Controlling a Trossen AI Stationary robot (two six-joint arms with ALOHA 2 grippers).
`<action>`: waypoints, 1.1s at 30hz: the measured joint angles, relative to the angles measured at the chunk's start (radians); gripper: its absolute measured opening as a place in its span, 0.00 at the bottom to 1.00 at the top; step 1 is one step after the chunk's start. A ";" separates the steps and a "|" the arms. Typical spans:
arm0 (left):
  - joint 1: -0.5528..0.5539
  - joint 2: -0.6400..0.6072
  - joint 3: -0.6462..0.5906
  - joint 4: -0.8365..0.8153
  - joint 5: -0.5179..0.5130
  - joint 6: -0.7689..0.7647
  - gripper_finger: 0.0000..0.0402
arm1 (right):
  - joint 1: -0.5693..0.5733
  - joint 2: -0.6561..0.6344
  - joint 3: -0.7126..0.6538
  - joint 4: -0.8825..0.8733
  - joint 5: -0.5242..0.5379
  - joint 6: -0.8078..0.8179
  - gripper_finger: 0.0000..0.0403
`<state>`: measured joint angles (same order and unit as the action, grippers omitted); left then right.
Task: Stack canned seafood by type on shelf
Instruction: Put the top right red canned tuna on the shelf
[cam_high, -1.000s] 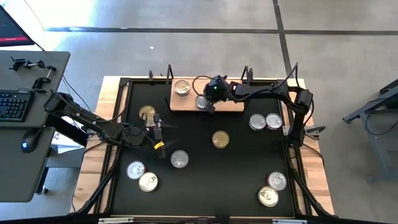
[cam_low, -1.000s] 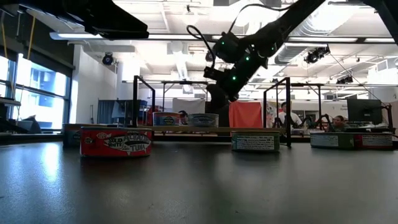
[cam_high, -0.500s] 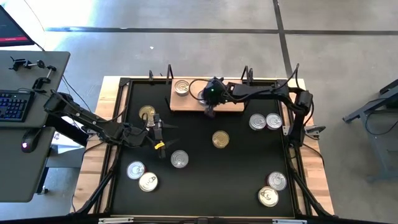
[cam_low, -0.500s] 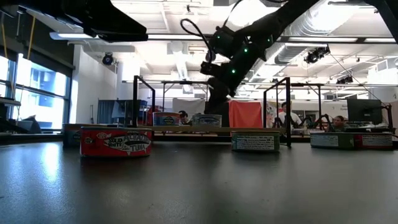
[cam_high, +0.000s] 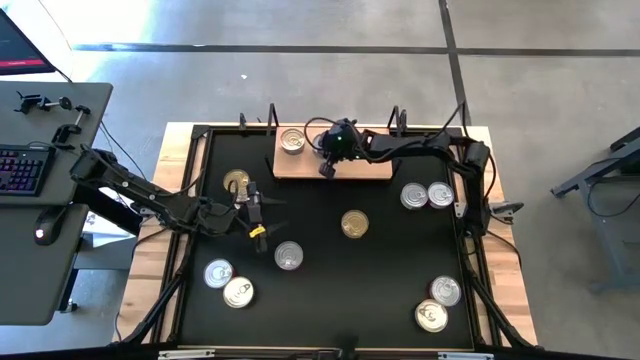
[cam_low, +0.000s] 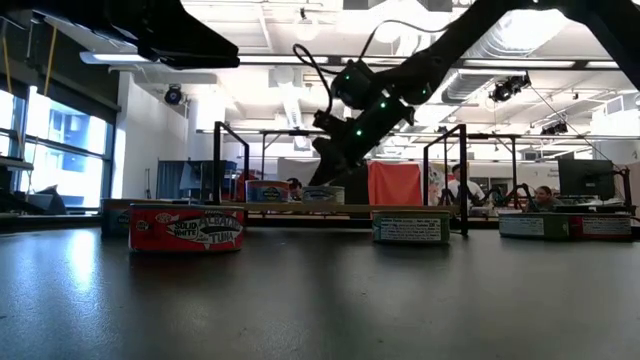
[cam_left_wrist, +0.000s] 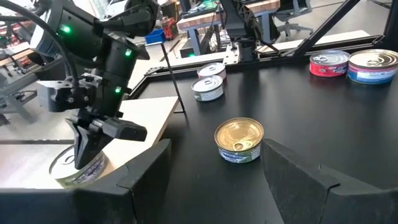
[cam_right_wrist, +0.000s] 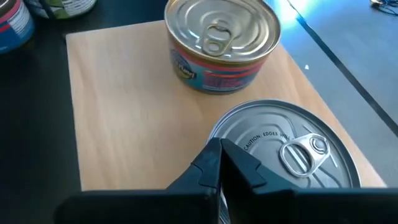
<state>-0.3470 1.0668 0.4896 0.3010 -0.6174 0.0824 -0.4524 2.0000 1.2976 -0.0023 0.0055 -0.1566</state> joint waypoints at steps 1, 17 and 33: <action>0.000 0.000 0.000 -0.001 0.000 0.000 0.59 | -0.004 0.001 0.000 0.003 0.000 0.000 0.00; 0.000 0.000 0.000 -0.019 0.000 -0.027 0.59 | -0.032 -0.006 0.000 -0.023 0.019 -0.006 0.00; -0.001 0.000 0.000 -0.022 0.000 -0.027 0.59 | 0.002 -0.108 -0.006 -0.059 0.200 0.030 0.00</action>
<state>-0.3477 1.0668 0.4892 0.2787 -0.6174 0.0551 -0.4508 1.8919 1.2918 -0.0618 0.2059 -0.1267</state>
